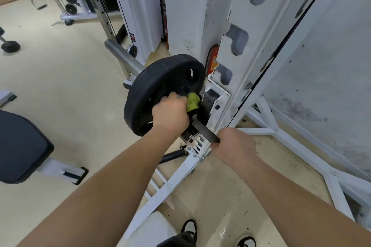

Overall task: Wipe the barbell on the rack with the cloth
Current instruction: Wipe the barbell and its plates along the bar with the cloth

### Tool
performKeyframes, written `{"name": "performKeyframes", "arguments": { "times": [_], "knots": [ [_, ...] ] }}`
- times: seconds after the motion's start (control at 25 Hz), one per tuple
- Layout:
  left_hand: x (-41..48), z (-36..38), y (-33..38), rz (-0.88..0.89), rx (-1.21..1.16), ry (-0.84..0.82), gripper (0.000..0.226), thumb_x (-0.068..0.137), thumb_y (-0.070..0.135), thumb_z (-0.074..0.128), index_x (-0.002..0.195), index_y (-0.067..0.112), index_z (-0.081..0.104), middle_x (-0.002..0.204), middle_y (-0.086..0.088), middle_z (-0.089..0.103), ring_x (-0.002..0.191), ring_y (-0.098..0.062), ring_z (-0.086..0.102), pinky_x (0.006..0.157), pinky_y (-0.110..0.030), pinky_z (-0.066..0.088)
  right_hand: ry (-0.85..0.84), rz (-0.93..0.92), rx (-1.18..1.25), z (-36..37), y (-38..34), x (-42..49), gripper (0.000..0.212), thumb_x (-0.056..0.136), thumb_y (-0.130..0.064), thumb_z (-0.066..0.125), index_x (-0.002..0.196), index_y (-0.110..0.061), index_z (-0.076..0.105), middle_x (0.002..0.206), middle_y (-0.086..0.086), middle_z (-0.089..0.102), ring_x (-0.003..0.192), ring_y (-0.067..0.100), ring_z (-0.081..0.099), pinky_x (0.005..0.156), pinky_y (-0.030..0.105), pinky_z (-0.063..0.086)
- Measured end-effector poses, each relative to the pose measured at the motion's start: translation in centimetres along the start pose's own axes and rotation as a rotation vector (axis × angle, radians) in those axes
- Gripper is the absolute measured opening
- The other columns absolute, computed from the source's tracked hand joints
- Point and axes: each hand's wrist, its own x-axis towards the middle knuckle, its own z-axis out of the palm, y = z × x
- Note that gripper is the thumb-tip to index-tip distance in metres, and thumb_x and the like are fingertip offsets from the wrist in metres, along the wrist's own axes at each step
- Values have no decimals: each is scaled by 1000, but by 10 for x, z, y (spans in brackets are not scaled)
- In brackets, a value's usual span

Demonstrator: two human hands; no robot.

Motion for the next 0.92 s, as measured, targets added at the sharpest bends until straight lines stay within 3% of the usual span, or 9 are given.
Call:
{"name": "performKeyframes", "arguments": {
  "times": [0.08, 0.2, 0.36, 0.44, 0.56, 0.64, 0.72, 0.84, 0.92],
  "knots": [
    [-5, -3, 13, -40, -23, -25, 28, 81, 24, 70, 106, 14, 65, 107, -10, 58, 88, -34, 61, 58, -36, 39, -2, -2, -5, 2, 2, -2, 38, 89, -40, 63, 64, -25, 39, 66, -4, 49, 72, 25, 55, 60, 29, 39],
    [-26, 3, 16, 41, -65, -74, 22, 84, 33, 65, 101, 19, 64, 100, -4, 59, 84, -32, 63, 60, -34, 40, 4, -10, 3, 3, 2, -2, 41, 90, -38, 64, 63, -25, 36, 66, -5, 48, 72, 25, 55, 60, 28, 36],
    [-3, 7, -3, -18, -38, -37, 32, 92, 47, 58, 111, 21, 63, 101, -5, 62, 86, -30, 64, 62, -34, 49, -7, -5, 15, 1, 3, -2, 40, 90, -38, 63, 63, -24, 36, 65, -5, 47, 68, 24, 54, 57, 27, 35],
    [-10, 5, 9, -10, 25, -23, 31, 92, 41, 61, 113, 18, 64, 107, -8, 61, 92, -33, 63, 58, -35, 42, 10, -6, 4, 3, 4, -4, 41, 90, -39, 62, 63, -24, 35, 65, -5, 46, 70, 24, 54, 58, 27, 35],
    [-38, 7, 26, 188, 120, -57, 27, 90, 23, 63, 116, 17, 60, 115, -10, 54, 103, -34, 56, 58, -36, 39, 18, -16, -17, 4, 2, -3, 40, 90, -37, 63, 63, -25, 37, 65, -6, 46, 70, 22, 54, 53, 26, 30],
    [-36, 6, 19, 228, 88, -69, 28, 90, 21, 62, 117, 18, 59, 118, -10, 53, 106, -34, 55, 59, -37, 40, 4, -10, -6, 2, 2, -1, 39, 88, -36, 65, 63, -24, 39, 64, -6, 47, 68, 21, 53, 51, 25, 27],
    [-22, 9, 10, 158, 28, -47, 29, 90, 28, 63, 117, 20, 59, 120, -8, 56, 106, -33, 58, 61, -38, 40, 7, 0, 8, 2, 4, -2, 40, 89, -38, 64, 62, -23, 38, 64, -5, 46, 68, 22, 52, 52, 26, 28],
    [-29, 10, 14, -119, -93, -61, 30, 89, 35, 65, 114, 20, 61, 114, -8, 59, 103, -33, 58, 60, -35, 40, 22, -8, 32, 5, 7, -5, 39, 91, -37, 63, 63, -22, 40, 65, -5, 47, 70, 23, 53, 54, 26, 29],
    [-45, 6, 29, -69, -73, -78, 28, 84, 24, 69, 111, 17, 63, 114, -11, 56, 105, -35, 55, 57, -36, 41, 14, -4, 62, 4, 9, -7, 32, 91, -38, 63, 67, -22, 50, 67, -4, 53, 72, 23, 56, 57, 27, 33]
  ]
}}
